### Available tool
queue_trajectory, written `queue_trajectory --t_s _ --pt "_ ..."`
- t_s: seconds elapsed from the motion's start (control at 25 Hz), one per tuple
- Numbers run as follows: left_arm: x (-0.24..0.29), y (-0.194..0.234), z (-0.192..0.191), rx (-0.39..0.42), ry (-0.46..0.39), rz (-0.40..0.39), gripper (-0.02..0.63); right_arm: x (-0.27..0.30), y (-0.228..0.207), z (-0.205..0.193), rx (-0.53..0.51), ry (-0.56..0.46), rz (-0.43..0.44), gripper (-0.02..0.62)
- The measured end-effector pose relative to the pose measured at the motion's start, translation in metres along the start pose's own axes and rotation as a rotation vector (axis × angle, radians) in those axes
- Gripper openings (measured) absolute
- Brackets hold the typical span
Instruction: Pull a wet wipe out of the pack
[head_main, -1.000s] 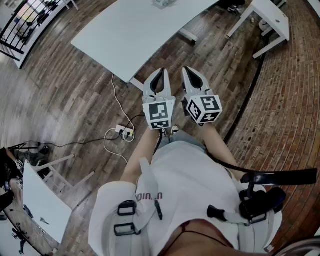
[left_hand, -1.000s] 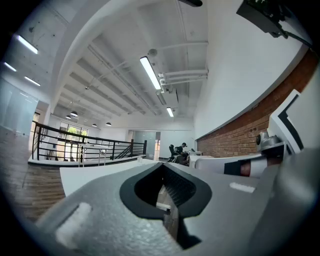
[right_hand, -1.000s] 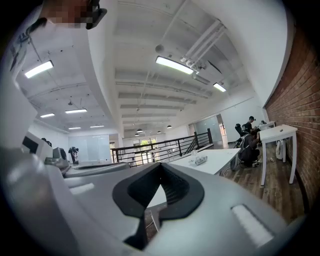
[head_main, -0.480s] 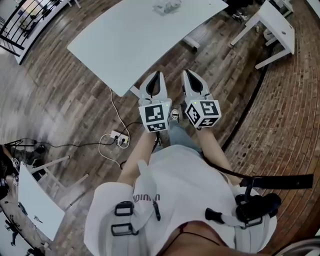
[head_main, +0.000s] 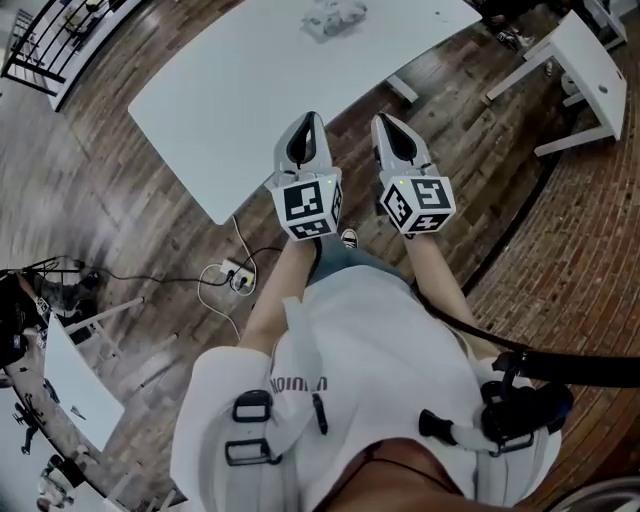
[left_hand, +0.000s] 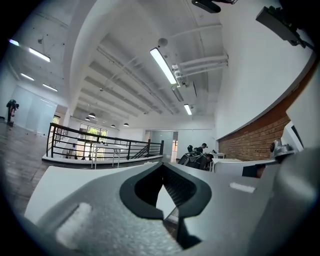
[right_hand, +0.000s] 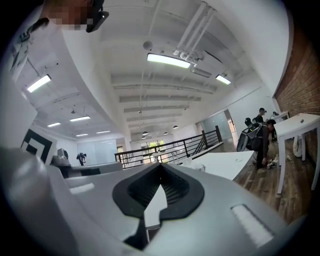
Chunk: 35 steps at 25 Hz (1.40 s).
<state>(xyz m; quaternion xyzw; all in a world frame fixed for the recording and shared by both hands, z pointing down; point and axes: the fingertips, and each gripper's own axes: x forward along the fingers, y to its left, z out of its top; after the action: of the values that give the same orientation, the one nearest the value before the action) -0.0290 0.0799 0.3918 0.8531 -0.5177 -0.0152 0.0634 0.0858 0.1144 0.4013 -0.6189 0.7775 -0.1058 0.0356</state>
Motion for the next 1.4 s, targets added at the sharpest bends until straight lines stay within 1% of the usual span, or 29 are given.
queue_trajectory --t_s 0.16,0.36,0.48,0.56,0.68,0.84,1.0,1.12,1.28,1.4 --pt "0.027 -0.001 0.003 0.003 -0.004 0.001 0.003 0.015 -0.019 0.005 0.001 -0.003 -0.002 0.006" --pt "0.082 0.001 -0.001 -0.011 -0.012 -0.019 0.002 0.060 -0.045 0.008 0.004 -0.015 -0.018 0.006" --pt "0.126 0.008 -0.007 -0.007 0.001 -0.039 0.003 0.098 -0.064 0.008 -0.003 -0.001 -0.027 0.006" --pt "0.157 0.019 -0.012 -0.005 0.013 -0.036 0.003 0.128 -0.077 0.006 -0.002 0.014 -0.027 0.006" --pt "0.202 0.034 -0.017 -0.025 0.034 -0.035 0.003 0.177 -0.095 0.007 -0.007 0.038 -0.019 0.006" --pt "0.248 0.061 -0.018 -0.031 0.050 -0.027 0.003 0.234 -0.112 0.010 -0.006 0.059 -0.024 0.006" --pt "0.272 0.082 -0.024 -0.035 0.064 -0.006 0.003 0.269 -0.123 0.006 -0.007 0.079 -0.029 0.006" --pt "0.282 0.082 -0.028 -0.041 0.078 0.001 0.002 0.282 -0.132 0.006 -0.014 0.098 -0.020 0.006" --pt "0.295 0.079 -0.026 -0.048 0.085 0.032 0.003 0.298 -0.143 0.009 -0.025 0.120 0.022 0.006" --pt "0.302 0.075 -0.020 -0.039 0.074 0.044 0.003 0.306 -0.151 0.004 -0.029 0.151 0.046 0.006"
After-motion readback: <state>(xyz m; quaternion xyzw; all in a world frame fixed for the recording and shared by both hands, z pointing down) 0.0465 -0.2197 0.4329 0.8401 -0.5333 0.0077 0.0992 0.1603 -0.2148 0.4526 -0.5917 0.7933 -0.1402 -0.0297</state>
